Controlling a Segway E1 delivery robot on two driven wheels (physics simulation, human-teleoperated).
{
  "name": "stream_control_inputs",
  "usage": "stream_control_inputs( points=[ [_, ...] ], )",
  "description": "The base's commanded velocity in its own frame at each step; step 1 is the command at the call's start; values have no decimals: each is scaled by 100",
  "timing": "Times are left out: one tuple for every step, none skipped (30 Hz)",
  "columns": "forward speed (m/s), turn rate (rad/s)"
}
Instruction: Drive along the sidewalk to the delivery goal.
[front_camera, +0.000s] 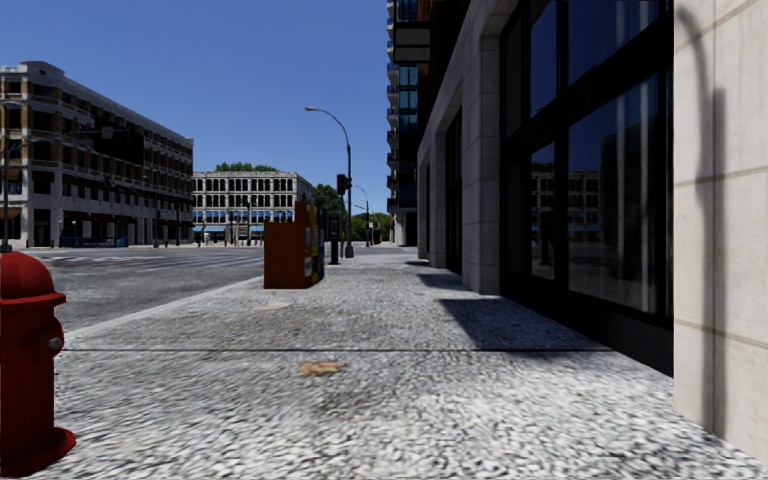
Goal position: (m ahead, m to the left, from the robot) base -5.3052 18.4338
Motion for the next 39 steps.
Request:
stream_control_inputs(
  points=[
    [200,0],
    [200,0],
    [200,0],
    [200,0],
    [200,0],
    [200,0],
    [200,0],
    [200,0],
    [200,0],
    [200,0],
    [200,0],
    [200,0],
    [200,0],
    [200,0],
    [200,0],
    [200,0],
    [200,0],
    [200,0],
    [200,0],
    [200,0],
    [200,0],
    [200,0],
    [200,0],
    [200,0],
    [200,0],
    [200,0],
    [200,0],
    [200,0],
    [200,0],
    [200,0],
    [200,0],
    [200,0],
    [200,0],
    [200,0],
    [200,0],
    [200,0],
    [200,0],
    [200,0],
    [200,0]
  ],
)
